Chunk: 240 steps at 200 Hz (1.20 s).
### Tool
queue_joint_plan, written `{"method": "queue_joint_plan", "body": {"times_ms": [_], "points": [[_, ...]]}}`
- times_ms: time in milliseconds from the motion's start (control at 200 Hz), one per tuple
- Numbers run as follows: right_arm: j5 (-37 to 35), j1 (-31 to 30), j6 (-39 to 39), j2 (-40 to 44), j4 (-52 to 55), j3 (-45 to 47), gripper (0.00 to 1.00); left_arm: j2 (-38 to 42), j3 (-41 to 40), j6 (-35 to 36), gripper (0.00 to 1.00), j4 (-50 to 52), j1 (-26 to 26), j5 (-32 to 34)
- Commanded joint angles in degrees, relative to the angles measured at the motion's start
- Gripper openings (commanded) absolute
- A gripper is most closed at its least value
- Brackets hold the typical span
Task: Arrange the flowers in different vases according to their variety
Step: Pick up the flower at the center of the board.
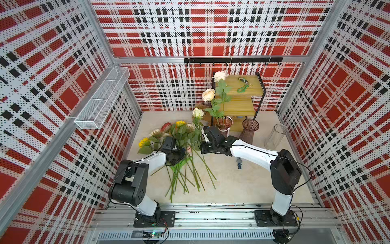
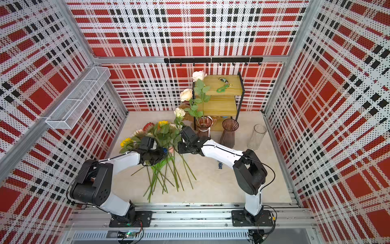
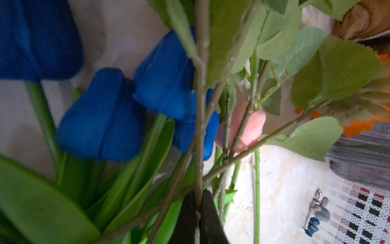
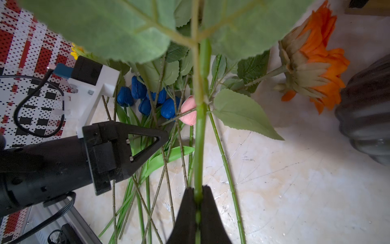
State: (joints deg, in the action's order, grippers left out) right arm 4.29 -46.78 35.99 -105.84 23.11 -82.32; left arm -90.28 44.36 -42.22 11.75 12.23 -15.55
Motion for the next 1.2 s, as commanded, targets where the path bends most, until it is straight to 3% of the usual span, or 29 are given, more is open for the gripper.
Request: {"method": "queue_joint_plan", "body": {"times_ms": [0,286,621,692,967,1198], "points": [[-0.7,-0.7,-1.0,3.1,-0.2,-0.5,0.00,0.3,1.0,0.8,0.00,-0.6,-0.4,-0.2],[-0.8,-1.8,-1.9,5.2,-0.2,-2.1,0.00,7.8,4.0,0.0,0.00,3.4,-0.4,2.1],[-2.0,-3.6,-3.9,13.5,-3.7,-2.7,0.00,16.4,9.4,0.7,0.00,12.2,-1.9,5.8],[-2.8,-4.3,-7.4,15.5,-5.0,-3.0,0.00,17.4,9.5,0.8,0.00,12.6,-1.9,6.2],[-23.5,-3.5,-23.6,26.2,-13.2,-5.7,0.00,20.5,12.0,1.5,0.00,14.7,-0.9,9.5],[-25.1,2.8,-31.7,30.0,-30.9,-0.5,0.00,21.9,14.2,1.6,0.00,14.8,1.0,12.7]]}}
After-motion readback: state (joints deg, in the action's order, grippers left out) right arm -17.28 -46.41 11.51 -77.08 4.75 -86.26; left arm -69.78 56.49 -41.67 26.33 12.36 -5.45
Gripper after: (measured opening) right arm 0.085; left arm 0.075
